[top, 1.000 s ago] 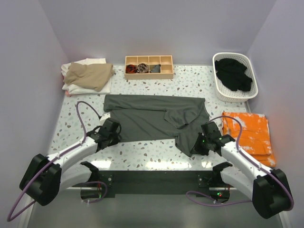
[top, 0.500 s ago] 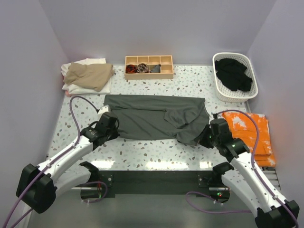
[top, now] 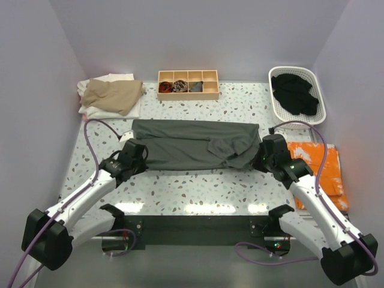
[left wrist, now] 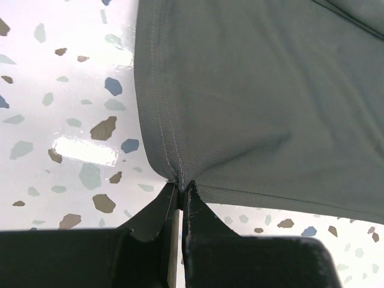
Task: Fold and stack the t-shirts
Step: Fold the other side of the tshirt into a rectangle
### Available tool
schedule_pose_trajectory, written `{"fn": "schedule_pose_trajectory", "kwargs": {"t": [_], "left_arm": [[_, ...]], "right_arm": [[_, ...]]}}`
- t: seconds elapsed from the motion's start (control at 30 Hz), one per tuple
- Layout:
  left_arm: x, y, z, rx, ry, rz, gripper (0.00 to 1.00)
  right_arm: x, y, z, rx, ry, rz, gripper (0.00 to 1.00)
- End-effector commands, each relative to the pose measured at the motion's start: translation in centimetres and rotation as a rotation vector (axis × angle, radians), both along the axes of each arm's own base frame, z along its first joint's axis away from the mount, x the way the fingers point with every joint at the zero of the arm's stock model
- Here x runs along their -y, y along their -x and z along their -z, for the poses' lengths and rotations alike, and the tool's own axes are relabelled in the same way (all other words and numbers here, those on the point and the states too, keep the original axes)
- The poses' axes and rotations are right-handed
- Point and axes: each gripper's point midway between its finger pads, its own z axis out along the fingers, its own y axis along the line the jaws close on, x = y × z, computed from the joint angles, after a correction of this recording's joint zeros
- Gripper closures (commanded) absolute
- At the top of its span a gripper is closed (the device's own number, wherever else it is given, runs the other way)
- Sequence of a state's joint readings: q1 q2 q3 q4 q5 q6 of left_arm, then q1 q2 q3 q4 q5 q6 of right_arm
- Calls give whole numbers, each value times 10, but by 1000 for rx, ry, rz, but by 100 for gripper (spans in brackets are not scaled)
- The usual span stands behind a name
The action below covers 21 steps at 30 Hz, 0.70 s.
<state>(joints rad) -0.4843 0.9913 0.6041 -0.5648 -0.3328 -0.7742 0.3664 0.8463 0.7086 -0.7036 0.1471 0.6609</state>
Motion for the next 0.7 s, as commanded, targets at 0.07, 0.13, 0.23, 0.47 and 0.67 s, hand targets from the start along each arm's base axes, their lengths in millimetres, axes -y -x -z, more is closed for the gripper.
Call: {"fn": "schedule_pose_trajectory", "kwargs": {"t": [0.07, 0.13, 0.23, 0.47, 0.67], "left_arm": [[-20, -18, -9, 40, -28, -51, 100], [-26, -26, -9, 54, -33, -56, 100], [-35, -38, -11, 69, -59, -66, 100], [-30, -68, -7, 67, -79, -24, 100], [-24, -92, 4, 51, -86, 4, 100]], "right_arm": [[7, -45, -34, 128, 100, 20, 100], [10, -54, -38, 143, 130, 28, 100], [13, -66, -38, 146, 172, 34, 100], [11, -99, -38, 157, 226, 35, 100], [4, -130, -29, 139, 252, 23, 100]]}}
